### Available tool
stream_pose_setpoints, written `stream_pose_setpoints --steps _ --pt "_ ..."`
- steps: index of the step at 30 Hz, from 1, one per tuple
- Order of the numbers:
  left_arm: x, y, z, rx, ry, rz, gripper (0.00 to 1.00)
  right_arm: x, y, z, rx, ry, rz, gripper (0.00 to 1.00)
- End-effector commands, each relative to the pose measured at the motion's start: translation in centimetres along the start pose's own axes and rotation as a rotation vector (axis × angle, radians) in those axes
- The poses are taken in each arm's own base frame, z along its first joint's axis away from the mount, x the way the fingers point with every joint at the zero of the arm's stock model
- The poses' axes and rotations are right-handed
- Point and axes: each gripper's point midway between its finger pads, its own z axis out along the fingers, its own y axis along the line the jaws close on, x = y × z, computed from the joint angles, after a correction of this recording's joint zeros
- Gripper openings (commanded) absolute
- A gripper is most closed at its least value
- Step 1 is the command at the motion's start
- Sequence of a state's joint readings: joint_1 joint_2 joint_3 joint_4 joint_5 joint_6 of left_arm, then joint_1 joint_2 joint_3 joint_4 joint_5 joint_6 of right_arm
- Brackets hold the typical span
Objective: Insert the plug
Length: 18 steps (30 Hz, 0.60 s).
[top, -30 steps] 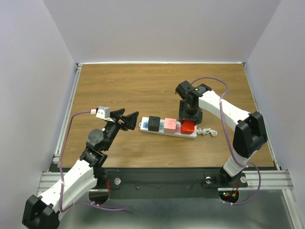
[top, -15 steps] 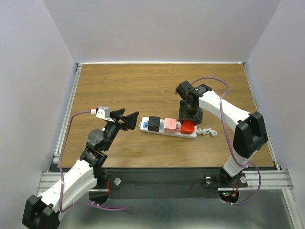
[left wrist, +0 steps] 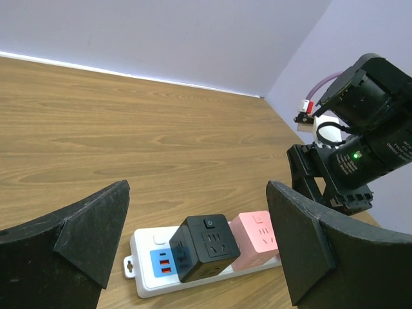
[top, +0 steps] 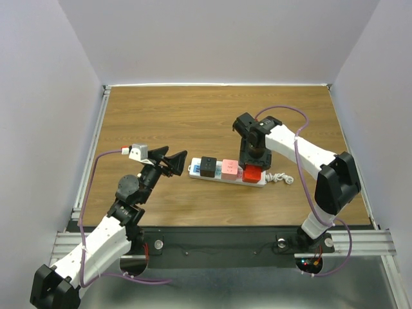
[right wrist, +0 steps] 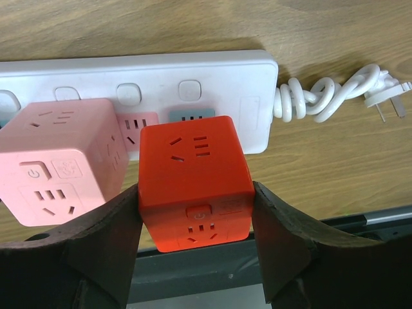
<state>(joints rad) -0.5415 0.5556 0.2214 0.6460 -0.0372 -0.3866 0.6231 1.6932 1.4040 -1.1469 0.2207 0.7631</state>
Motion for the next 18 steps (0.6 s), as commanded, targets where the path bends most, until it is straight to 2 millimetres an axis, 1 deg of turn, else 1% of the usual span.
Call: stream_pose_setpoints --steps 1,6,10,14,18 --pt "-0.8 -0.5 -0.1 0.028 -0.04 -0.001 0.99 1.2 -0.4 -0.3 0.046 0.022 0.006 0.01" --pt "-0.8 -0.6 -0.2 0.034 -0.041 -0.002 0.99 0.7 -1.2 -0.6 0.083 -0.018 0.024 0.0" --pt "-1.0 -0.7 -0.3 0.037 -0.046 -0.004 0.99 0.3 -1.5 -0.5 0.102 -0.04 0.034 0.0" --pt "-0.9 -0.7 -0.3 0.037 -0.044 -0.003 0.99 -0.3 -1.3 -0.3 0.11 -0.059 0.036 0.0" --pt "-0.8 -0.7 -0.3 0.037 -0.043 -0.003 0.99 -0.2 -1.1 0.1 0.112 -0.052 0.029 0.0"
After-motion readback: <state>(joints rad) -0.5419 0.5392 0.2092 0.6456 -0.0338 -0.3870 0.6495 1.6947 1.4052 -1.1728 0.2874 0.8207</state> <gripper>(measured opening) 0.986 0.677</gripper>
